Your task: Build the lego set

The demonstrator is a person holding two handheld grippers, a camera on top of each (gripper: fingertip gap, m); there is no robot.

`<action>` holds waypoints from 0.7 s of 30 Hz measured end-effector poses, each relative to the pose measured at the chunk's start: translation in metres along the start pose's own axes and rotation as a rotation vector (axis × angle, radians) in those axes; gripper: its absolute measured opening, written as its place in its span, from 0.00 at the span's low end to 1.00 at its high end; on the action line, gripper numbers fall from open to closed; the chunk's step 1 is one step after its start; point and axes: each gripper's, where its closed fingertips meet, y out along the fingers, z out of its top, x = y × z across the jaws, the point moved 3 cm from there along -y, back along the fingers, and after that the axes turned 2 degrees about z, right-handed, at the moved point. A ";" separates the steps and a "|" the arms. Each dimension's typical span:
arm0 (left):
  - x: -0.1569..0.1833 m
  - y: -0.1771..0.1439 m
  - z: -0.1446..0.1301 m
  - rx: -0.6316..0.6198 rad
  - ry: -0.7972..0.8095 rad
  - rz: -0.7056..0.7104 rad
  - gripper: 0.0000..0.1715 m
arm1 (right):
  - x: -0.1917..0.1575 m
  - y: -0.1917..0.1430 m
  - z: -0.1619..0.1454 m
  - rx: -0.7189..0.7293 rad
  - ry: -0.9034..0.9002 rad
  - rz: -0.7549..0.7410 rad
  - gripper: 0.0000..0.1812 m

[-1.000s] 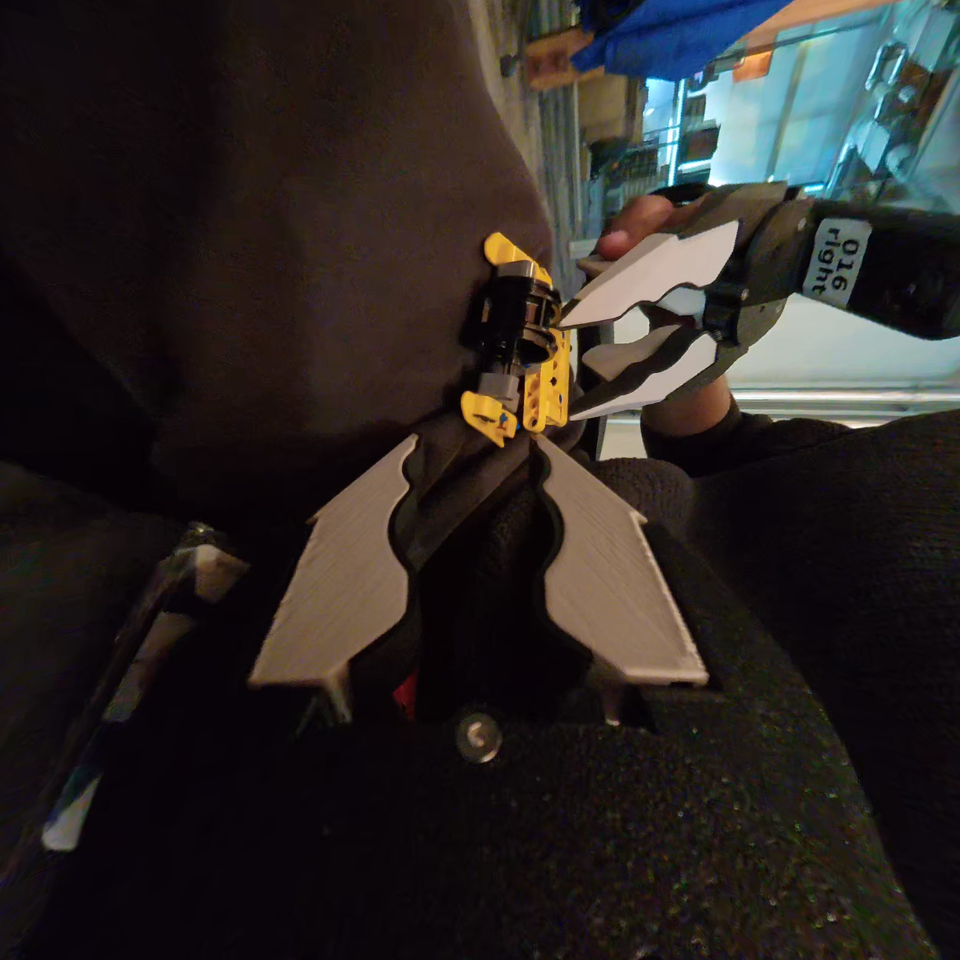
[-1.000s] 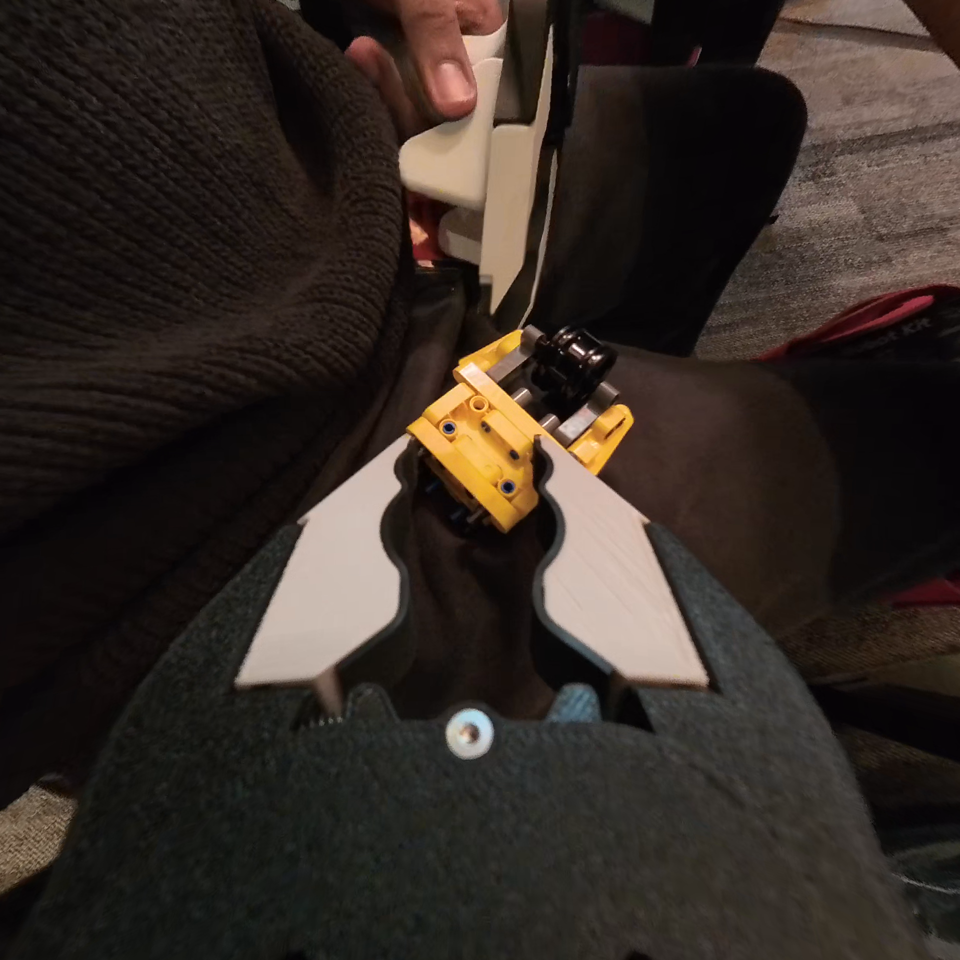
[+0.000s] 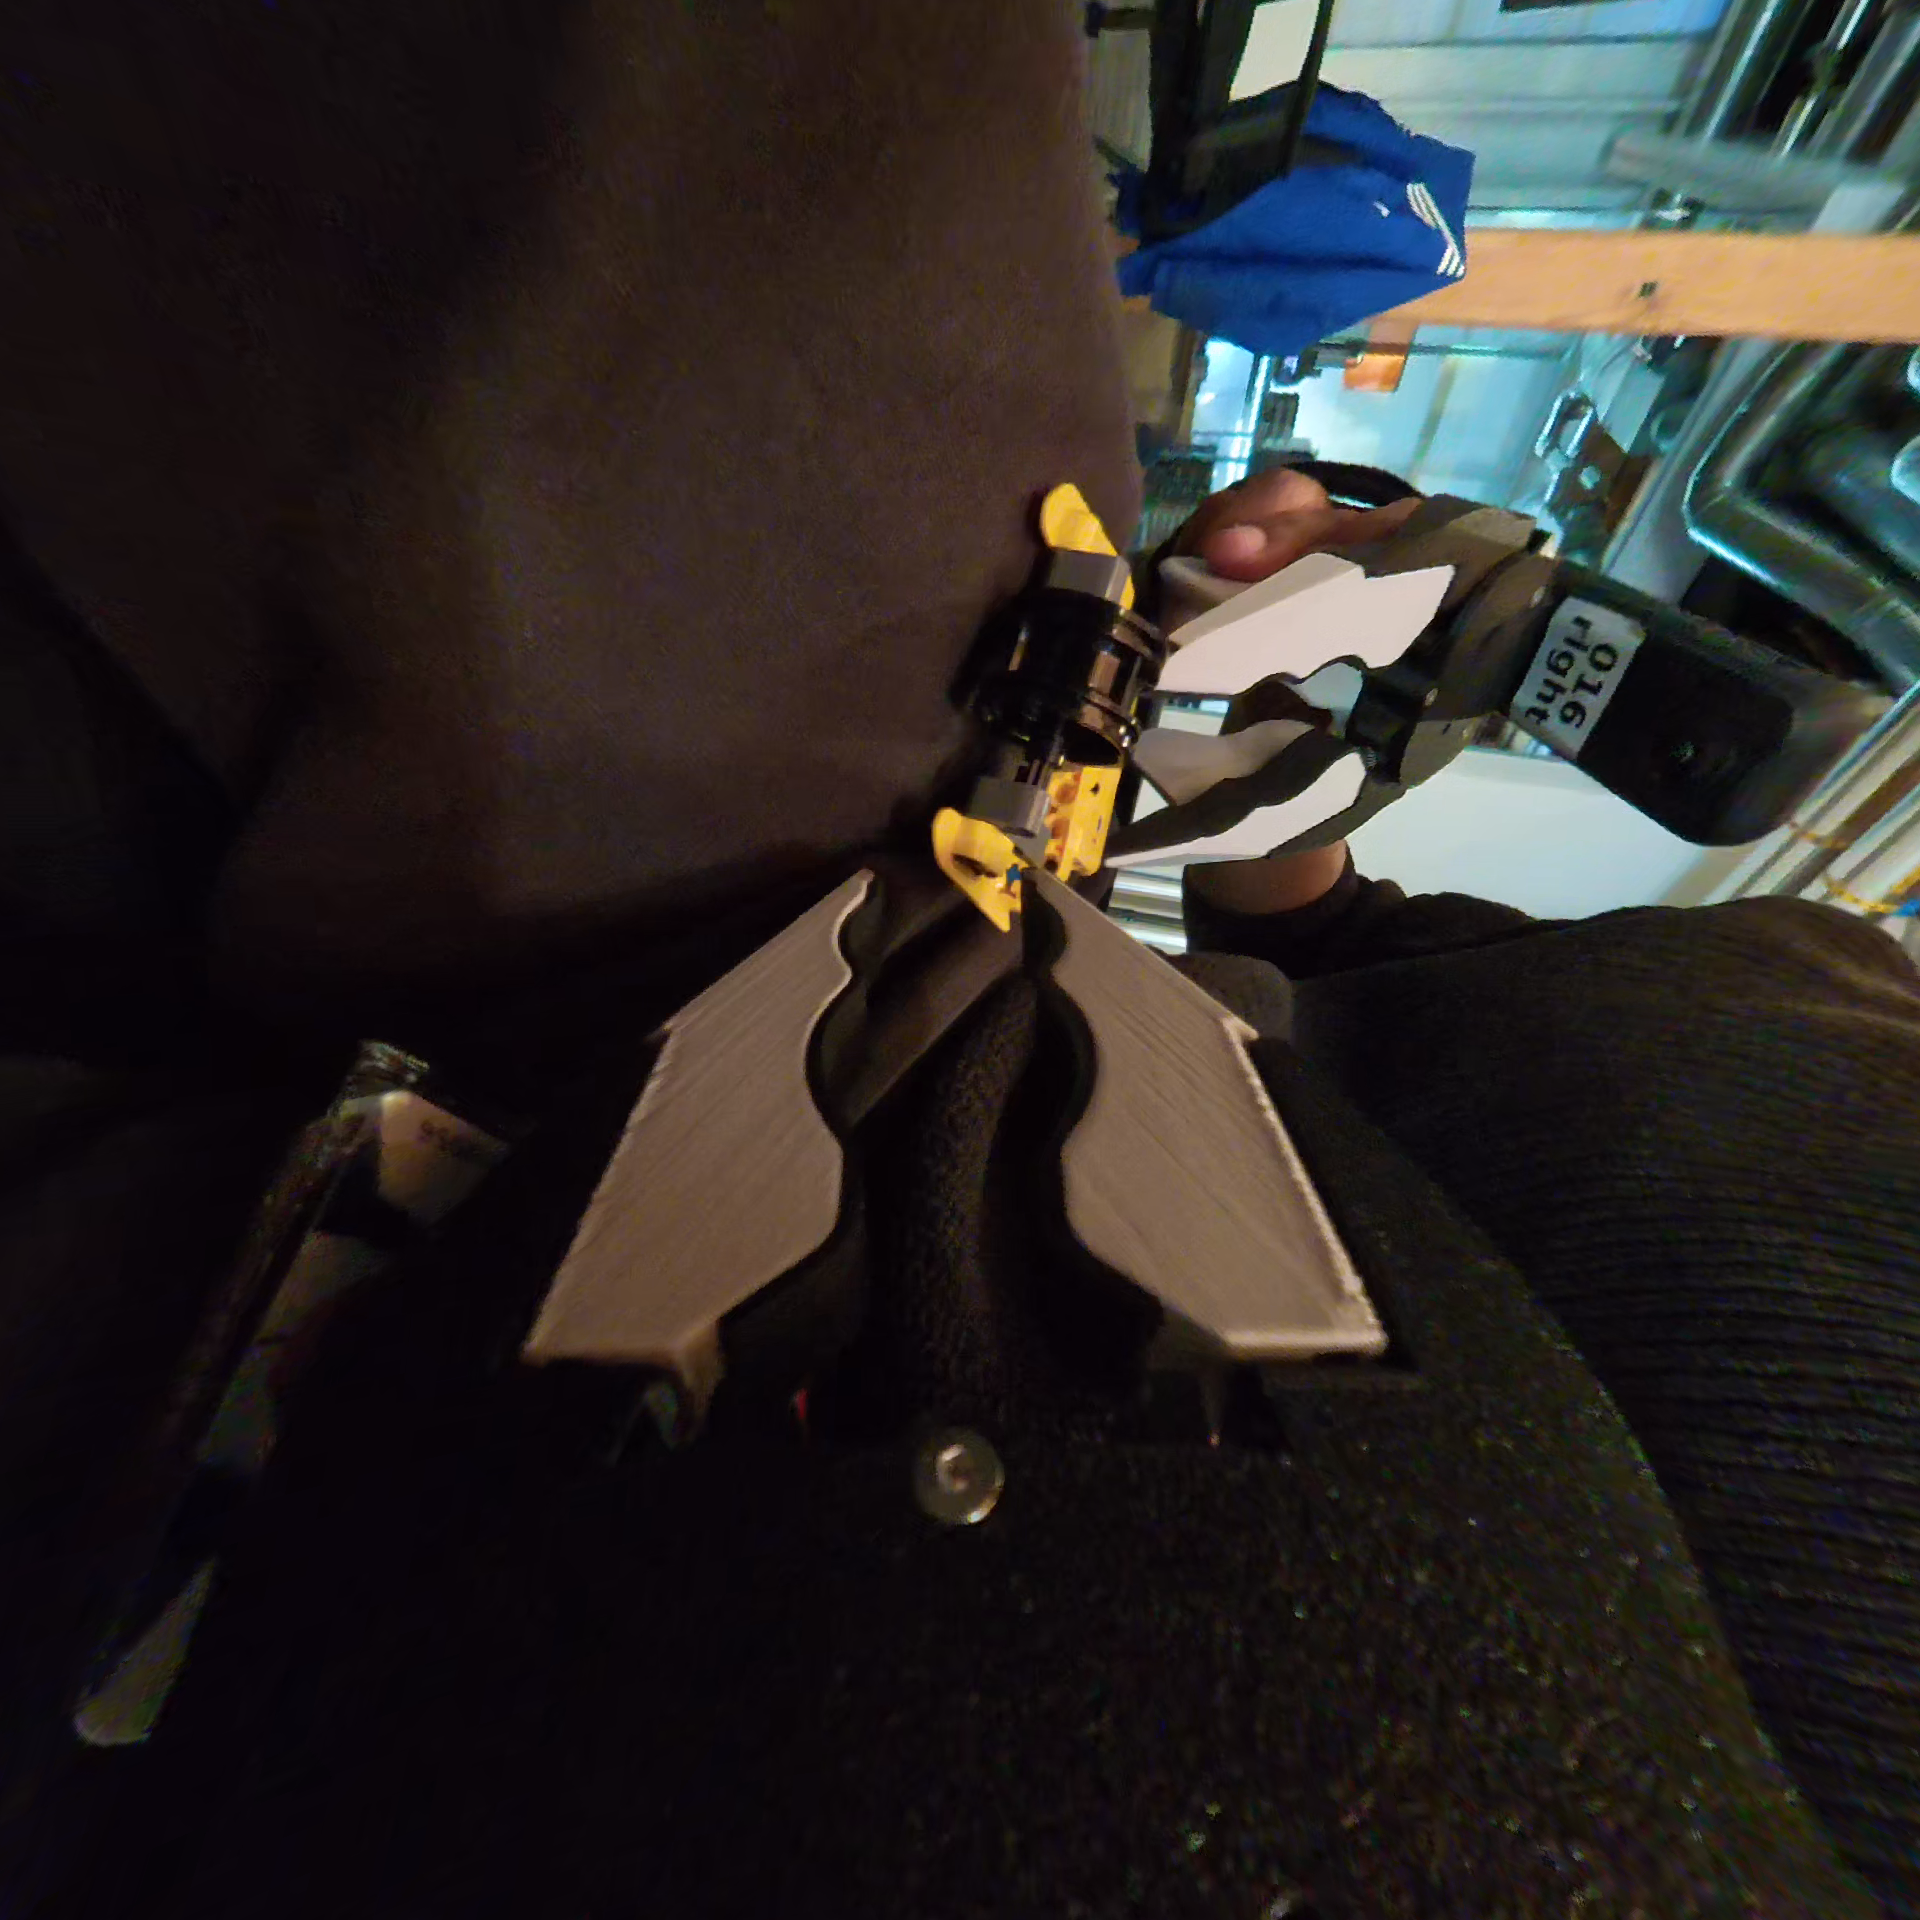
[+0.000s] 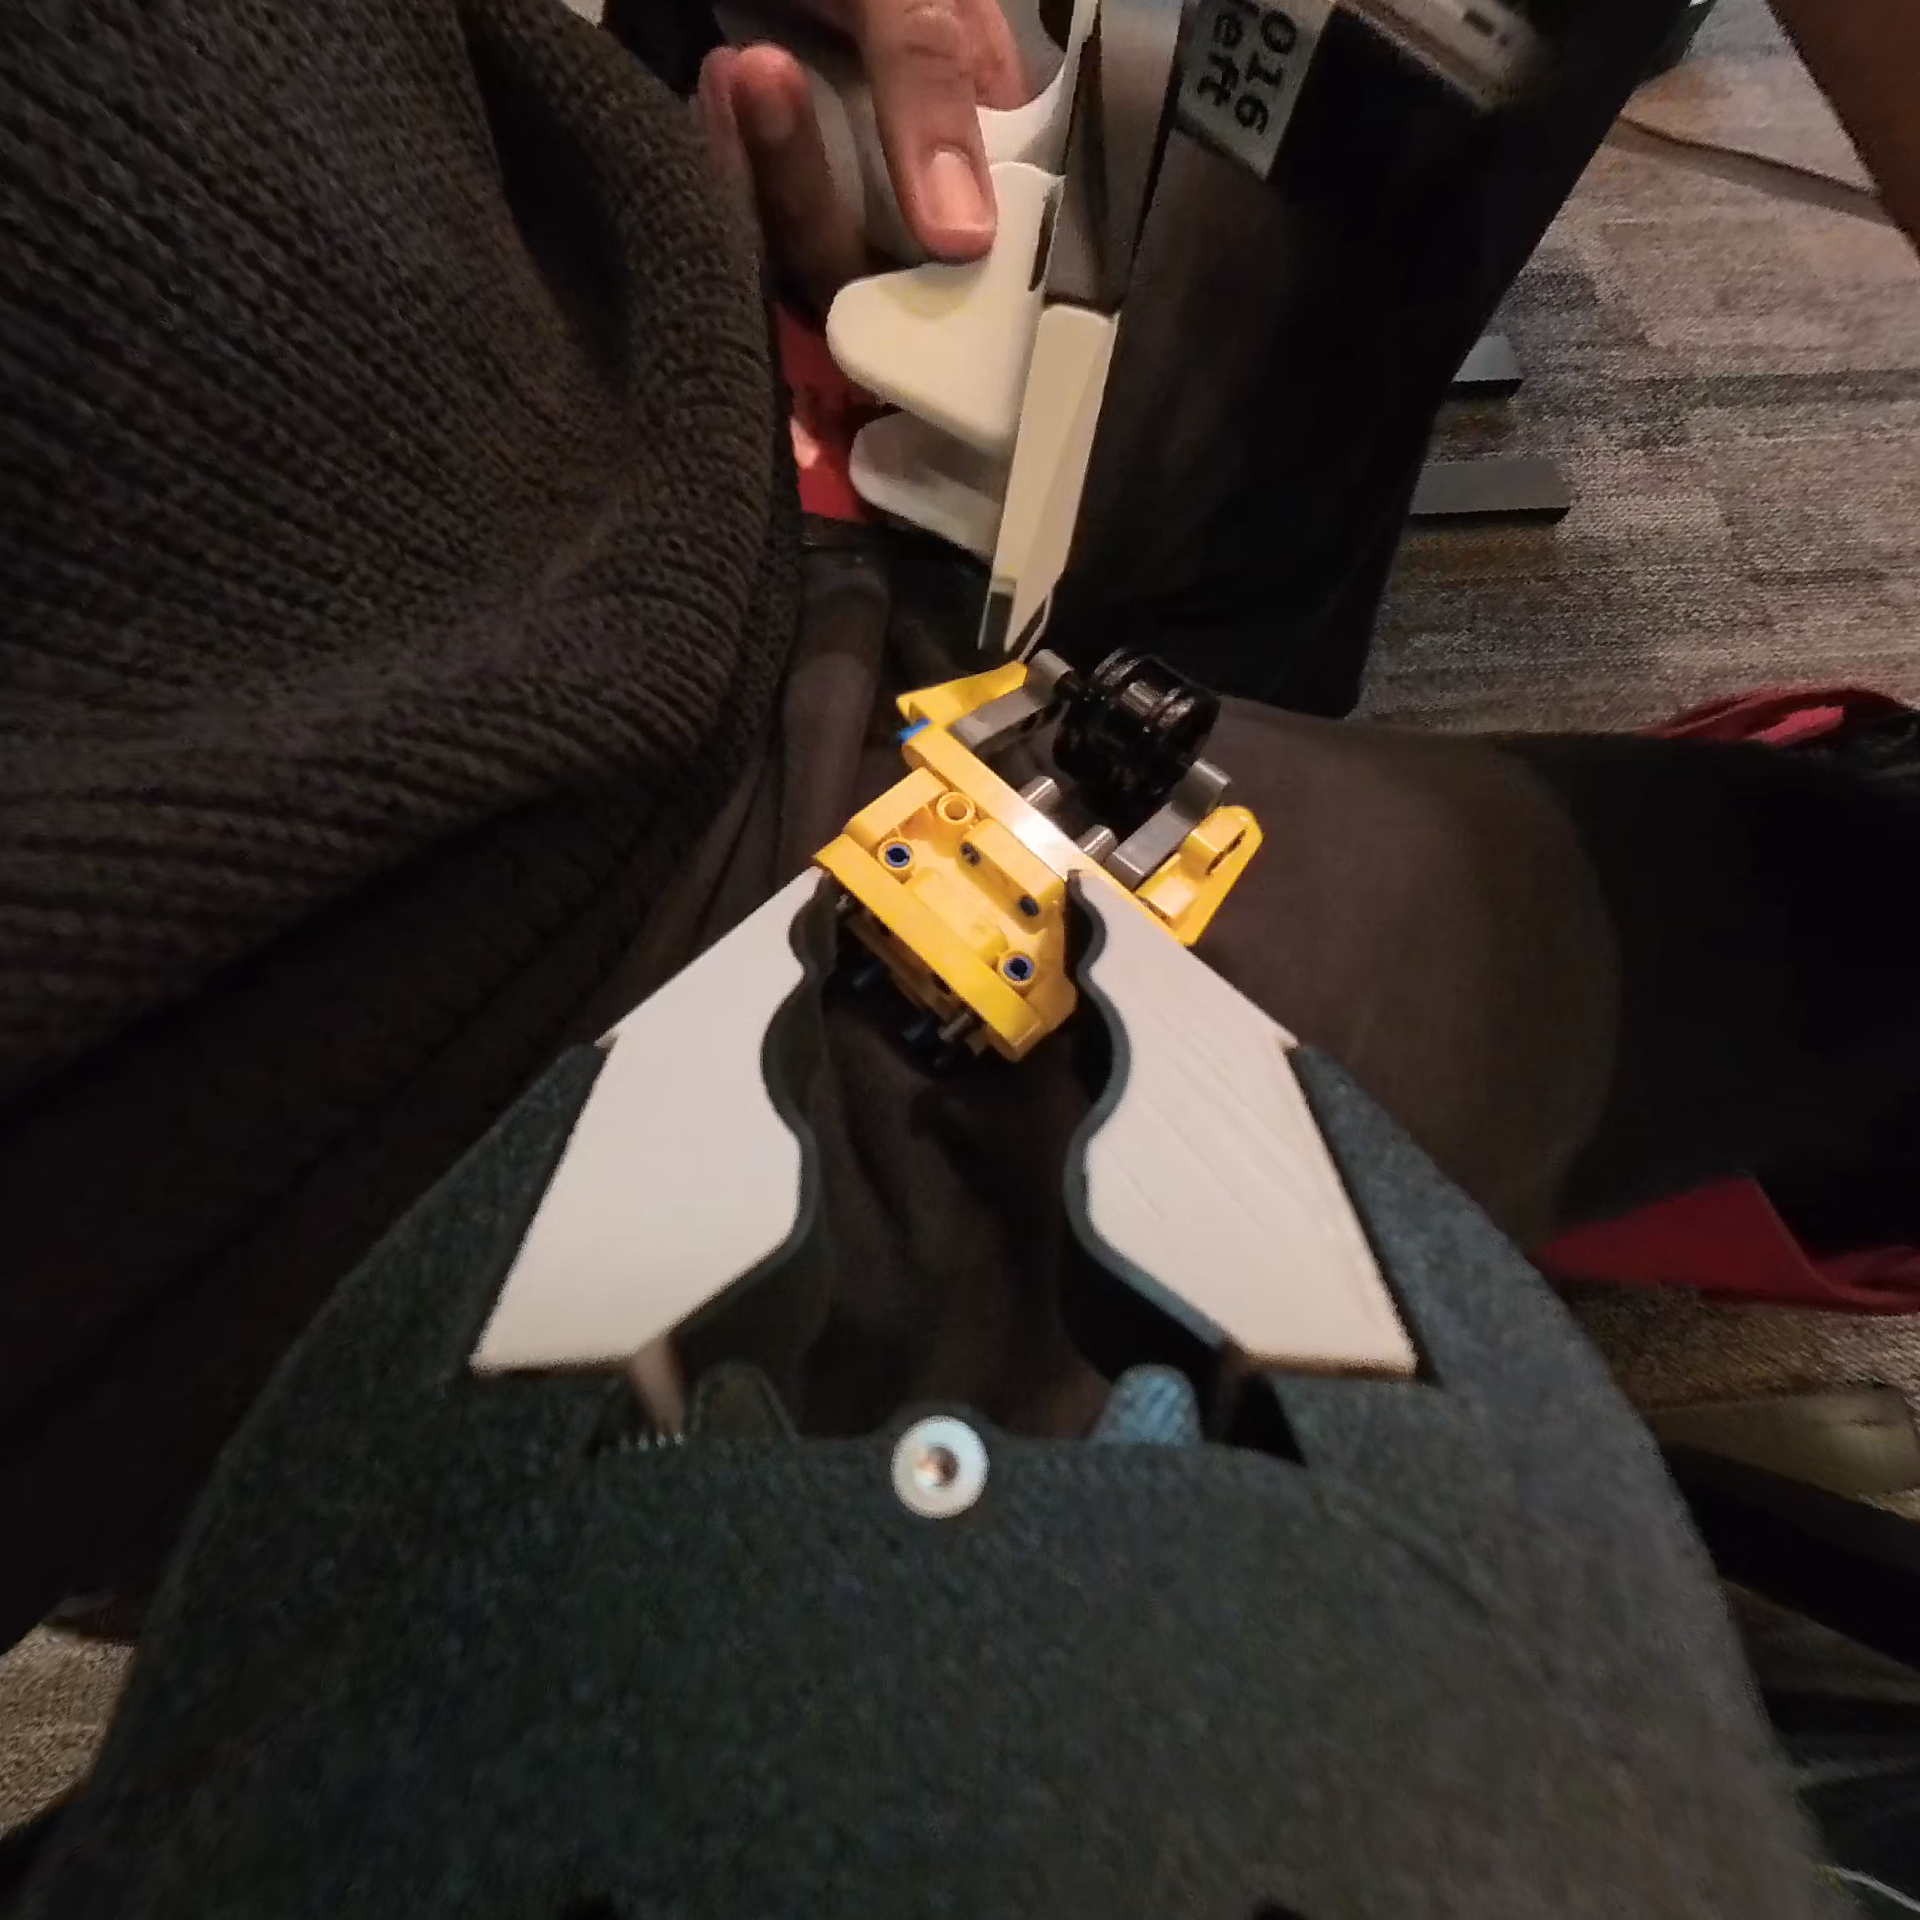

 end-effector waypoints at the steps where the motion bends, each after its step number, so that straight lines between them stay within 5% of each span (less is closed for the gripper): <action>1: 0.000 0.001 -0.003 0.003 0.006 0.009 0.14 | -0.001 0.000 0.001 -0.001 -0.011 0.001 0.24; 12: 0.009 0.012 -0.024 -0.008 0.150 0.166 0.10 | -0.021 0.001 -0.002 -0.013 -0.061 0.037 0.23; 21: 0.015 0.047 -0.053 0.025 0.075 0.048 0.06 | -0.061 -0.010 -0.017 -0.009 -0.042 0.048 0.22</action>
